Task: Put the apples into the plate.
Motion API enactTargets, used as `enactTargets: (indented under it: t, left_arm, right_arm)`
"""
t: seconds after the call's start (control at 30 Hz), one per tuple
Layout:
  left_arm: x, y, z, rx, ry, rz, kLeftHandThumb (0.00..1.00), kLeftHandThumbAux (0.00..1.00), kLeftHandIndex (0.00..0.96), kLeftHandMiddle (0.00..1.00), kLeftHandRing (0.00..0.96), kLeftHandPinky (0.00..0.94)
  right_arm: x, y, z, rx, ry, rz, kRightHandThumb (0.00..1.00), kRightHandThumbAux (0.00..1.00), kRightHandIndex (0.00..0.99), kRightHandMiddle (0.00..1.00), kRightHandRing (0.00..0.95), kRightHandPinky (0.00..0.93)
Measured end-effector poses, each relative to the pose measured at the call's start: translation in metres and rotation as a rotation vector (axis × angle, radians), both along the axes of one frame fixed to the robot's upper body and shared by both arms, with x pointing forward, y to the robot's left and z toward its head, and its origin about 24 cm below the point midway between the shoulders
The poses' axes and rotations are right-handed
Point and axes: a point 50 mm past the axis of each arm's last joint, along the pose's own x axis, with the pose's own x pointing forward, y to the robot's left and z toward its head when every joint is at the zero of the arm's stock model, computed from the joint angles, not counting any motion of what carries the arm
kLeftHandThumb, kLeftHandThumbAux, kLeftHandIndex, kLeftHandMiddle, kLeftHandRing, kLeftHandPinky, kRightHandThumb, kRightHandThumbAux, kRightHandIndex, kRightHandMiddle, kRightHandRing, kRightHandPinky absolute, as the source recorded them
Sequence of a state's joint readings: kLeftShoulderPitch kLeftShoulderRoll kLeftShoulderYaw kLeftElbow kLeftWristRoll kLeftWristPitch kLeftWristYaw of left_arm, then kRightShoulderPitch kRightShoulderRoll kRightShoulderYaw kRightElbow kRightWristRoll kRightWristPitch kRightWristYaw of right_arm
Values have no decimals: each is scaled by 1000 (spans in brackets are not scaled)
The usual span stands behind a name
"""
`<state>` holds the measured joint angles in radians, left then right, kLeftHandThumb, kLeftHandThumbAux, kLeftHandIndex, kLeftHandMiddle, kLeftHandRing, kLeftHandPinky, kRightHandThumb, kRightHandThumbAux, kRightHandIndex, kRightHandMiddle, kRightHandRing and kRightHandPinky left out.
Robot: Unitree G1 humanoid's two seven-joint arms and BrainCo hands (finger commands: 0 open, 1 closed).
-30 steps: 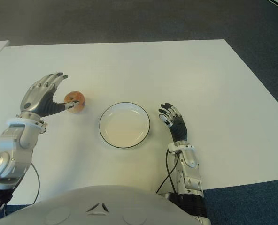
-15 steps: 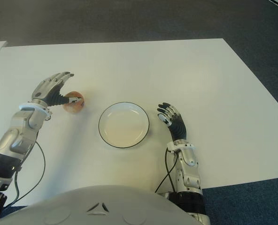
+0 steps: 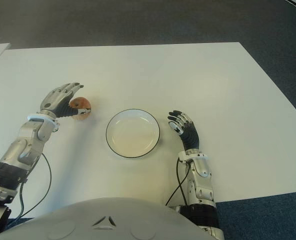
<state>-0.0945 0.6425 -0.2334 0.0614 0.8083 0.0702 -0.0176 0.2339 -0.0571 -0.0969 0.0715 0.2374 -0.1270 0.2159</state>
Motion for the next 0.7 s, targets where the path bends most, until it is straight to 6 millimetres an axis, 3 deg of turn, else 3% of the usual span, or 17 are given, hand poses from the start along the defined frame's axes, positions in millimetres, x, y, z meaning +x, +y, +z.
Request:
enactTargets:
  t: [0.7]
  left_arm:
    - [7, -5, -8, 15, -15, 0, 300, 383, 44, 2, 5, 80]
  right_arm:
    - [-5, -1, -3, -9, -40, 44, 295, 617, 271, 315, 299, 329]
